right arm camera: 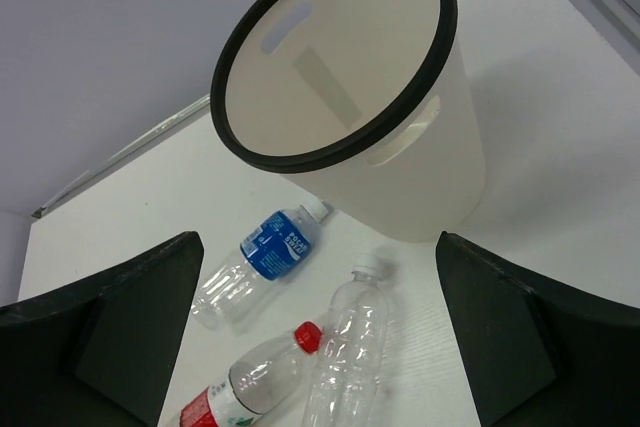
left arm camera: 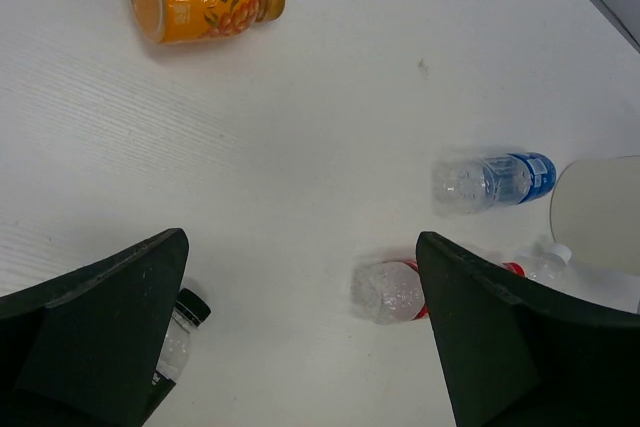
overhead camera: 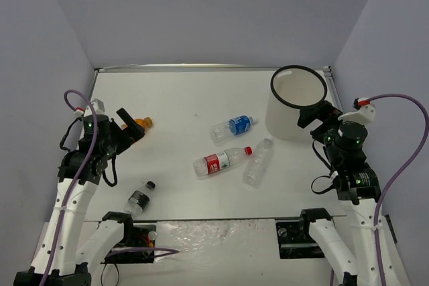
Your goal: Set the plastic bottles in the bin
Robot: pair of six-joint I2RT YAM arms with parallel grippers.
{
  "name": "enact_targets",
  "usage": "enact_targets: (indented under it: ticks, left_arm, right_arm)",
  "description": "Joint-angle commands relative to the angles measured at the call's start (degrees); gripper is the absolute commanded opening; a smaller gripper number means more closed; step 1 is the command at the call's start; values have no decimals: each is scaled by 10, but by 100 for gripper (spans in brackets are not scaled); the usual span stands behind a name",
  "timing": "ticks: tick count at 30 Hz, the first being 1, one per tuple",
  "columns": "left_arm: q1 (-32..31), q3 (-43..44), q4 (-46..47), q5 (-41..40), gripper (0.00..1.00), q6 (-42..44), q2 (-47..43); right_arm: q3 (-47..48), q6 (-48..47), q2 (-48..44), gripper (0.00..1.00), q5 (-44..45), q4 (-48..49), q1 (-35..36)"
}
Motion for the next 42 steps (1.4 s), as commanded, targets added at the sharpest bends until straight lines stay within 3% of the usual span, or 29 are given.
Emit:
enact_targets:
  ticks: [1,10,18,26,32,36,42]
  left_arm:
    - [-2,-3,49,0,97,33,-1]
    - [-2,-51,101,0,97,28,-23]
    - [-2,-86,140,17,97,18,-50]
    - [-3,-105,149,46,97,13,-42]
    - [-6,-104,139,48,97,16,-33]
    - [-8,-109,141,54,97,16,-35]
    - [-12,-111,141,51,97,15,-37]
  right_arm:
    - [29,4,-15,100,10,-9,-2]
    - [64,-17,46,100,-133,-96,-2]
    - [-13,28,10,100,-64,-124,13]
    - [-114,121,41,100,67,-72,141]
    - [-113,221,187,100,303,-23,373]
    - [-95,285,286,100,398,-9,405]
    - [-87,340,370,100,437,-3,401]
